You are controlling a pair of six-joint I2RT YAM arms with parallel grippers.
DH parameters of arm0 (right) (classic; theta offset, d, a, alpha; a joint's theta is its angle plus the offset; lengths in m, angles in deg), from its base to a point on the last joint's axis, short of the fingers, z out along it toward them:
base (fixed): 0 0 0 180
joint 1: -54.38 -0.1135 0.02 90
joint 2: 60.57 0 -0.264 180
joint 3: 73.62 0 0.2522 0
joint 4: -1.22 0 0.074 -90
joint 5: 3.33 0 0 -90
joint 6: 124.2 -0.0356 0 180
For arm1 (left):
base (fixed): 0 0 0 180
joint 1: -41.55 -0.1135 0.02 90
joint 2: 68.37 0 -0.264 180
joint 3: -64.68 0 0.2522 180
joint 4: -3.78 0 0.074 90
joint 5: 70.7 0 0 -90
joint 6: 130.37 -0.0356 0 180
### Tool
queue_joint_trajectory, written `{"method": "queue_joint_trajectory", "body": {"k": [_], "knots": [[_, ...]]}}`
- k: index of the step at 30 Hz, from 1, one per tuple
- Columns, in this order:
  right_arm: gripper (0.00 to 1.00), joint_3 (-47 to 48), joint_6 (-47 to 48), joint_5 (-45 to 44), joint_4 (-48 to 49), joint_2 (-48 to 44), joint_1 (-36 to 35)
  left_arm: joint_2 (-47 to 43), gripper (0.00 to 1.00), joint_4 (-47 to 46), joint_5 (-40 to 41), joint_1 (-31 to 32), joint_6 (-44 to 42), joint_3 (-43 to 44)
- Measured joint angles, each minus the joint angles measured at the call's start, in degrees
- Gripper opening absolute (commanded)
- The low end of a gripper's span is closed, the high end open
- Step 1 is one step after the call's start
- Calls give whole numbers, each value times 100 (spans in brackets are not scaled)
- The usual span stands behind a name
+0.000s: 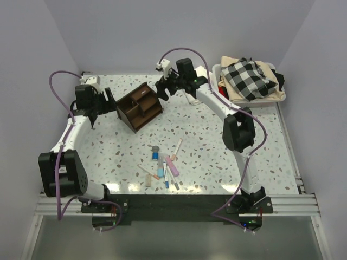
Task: Sort the stationery into containers
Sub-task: Move the storage box to the center of the board.
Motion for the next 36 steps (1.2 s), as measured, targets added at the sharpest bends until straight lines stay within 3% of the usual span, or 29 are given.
{"method": "queue_joint_trajectory", "body": {"k": [10,14,17,20,27,36], "knots": [[78,592,-354,-188,326,756,-85,0,76,0,-87,0,-13,0],[72,763,-463,-232,350,1005,-111,0,76,-2,-101,0,-13,0],[65,826,-531,-334,380,1091,-129,15,76,-7,-131,0,-13,0],[52,846,-636,-396,439,1115,-153,52,77,-7,-138,0,-13,0],[0,879,-970,-748,549,1119,-369,98,76,-2,-184,0,-13,0],[0,404,-1602,-2059,992,887,-529,107,77,-7,-295,2,-42,17]]}}
